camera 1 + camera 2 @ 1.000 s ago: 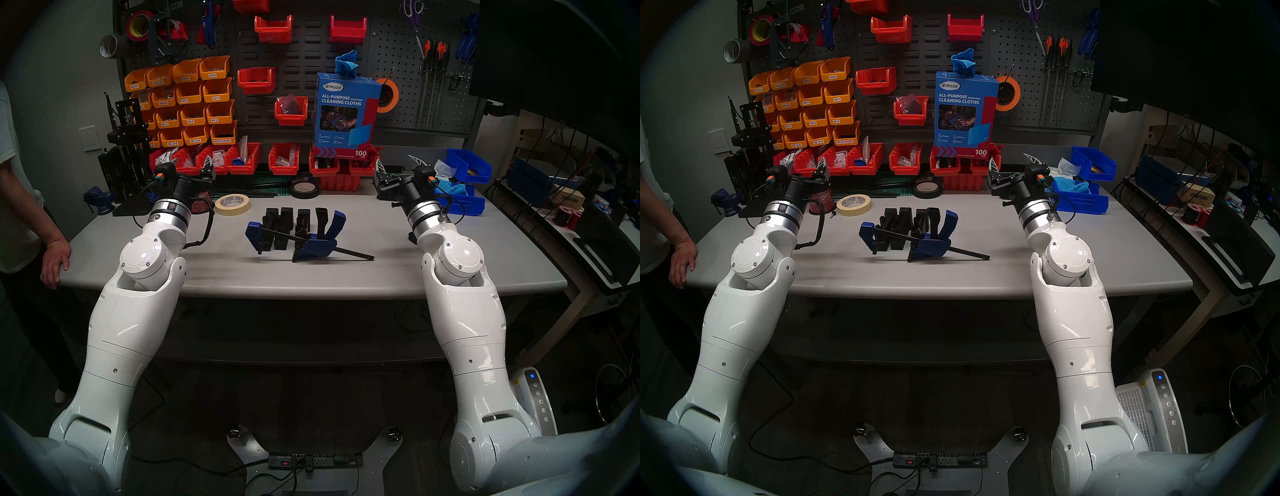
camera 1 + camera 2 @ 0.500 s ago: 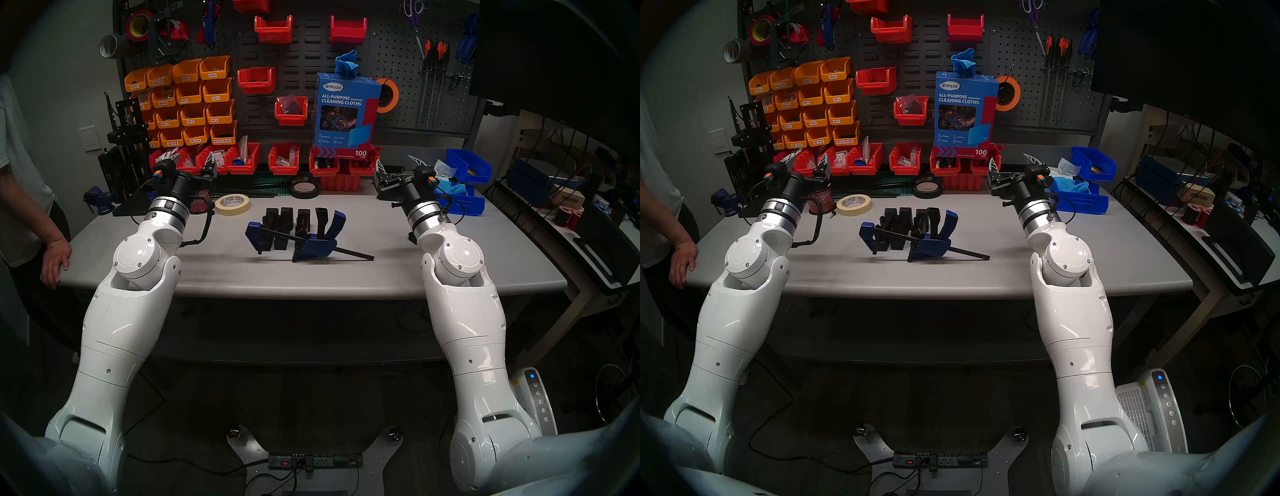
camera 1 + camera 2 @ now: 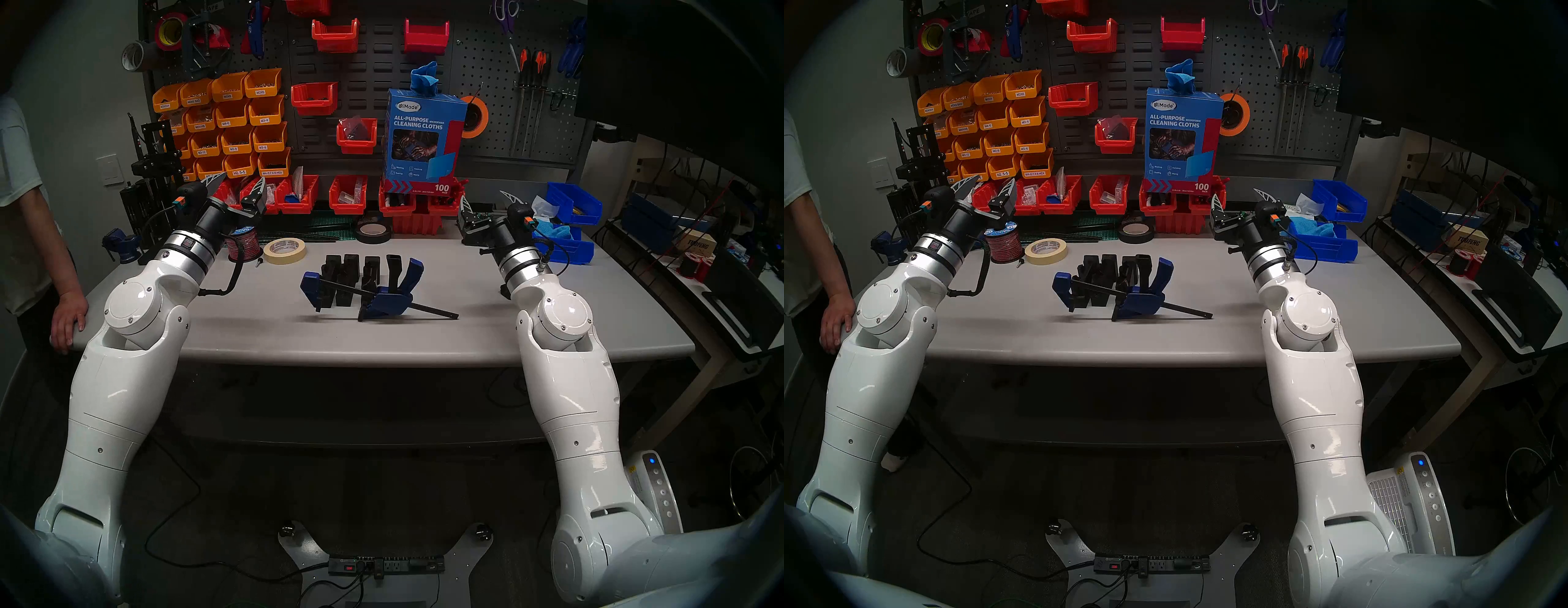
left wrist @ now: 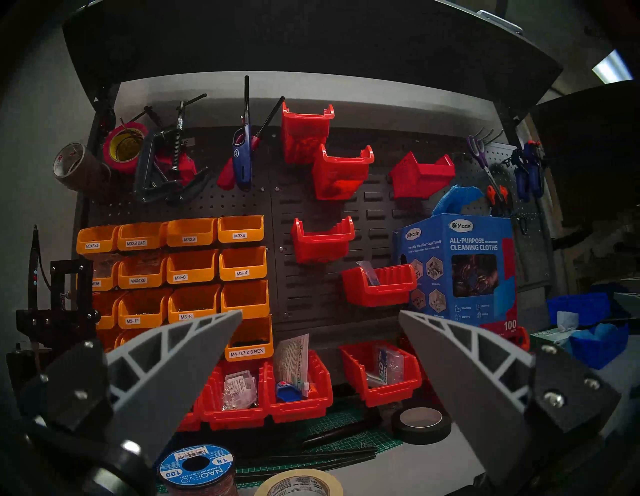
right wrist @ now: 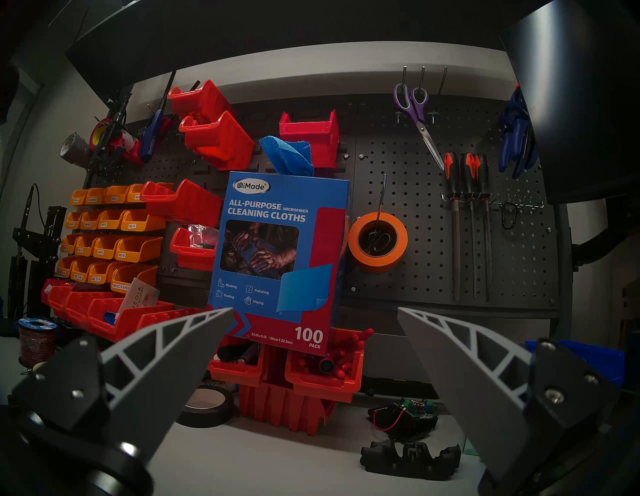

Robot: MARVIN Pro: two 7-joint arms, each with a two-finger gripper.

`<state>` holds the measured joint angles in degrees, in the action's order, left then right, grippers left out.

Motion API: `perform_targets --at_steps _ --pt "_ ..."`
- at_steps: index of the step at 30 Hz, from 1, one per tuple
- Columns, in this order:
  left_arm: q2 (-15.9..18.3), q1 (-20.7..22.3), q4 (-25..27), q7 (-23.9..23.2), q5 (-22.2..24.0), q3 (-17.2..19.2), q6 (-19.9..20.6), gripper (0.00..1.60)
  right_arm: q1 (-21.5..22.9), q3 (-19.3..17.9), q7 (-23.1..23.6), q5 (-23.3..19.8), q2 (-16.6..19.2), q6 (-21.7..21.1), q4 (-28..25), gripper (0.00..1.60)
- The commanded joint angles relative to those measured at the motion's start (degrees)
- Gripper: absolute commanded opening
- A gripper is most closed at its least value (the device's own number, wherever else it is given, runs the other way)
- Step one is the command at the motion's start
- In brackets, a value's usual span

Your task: Clamp the two 3D printed pieces together with the clamp

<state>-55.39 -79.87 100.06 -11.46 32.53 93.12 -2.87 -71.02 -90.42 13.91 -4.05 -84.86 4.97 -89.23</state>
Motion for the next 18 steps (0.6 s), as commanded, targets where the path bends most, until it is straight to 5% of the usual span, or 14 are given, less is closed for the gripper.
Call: perform_targets --at_steps 1,18 --pt "5.72 -0.94 1.96 -7.47 4.57 3.48 -0.23 1.60 1.54 0.04 0.08 -0.04 -0.01 0.39 -1.88 1.60" --pt "13.90 -2.64 -3.05 -24.91 13.05 4.28 0.46 1.60 1.53 0.03 0.08 -0.03 -0.01 0.37 -1.91 1.60"
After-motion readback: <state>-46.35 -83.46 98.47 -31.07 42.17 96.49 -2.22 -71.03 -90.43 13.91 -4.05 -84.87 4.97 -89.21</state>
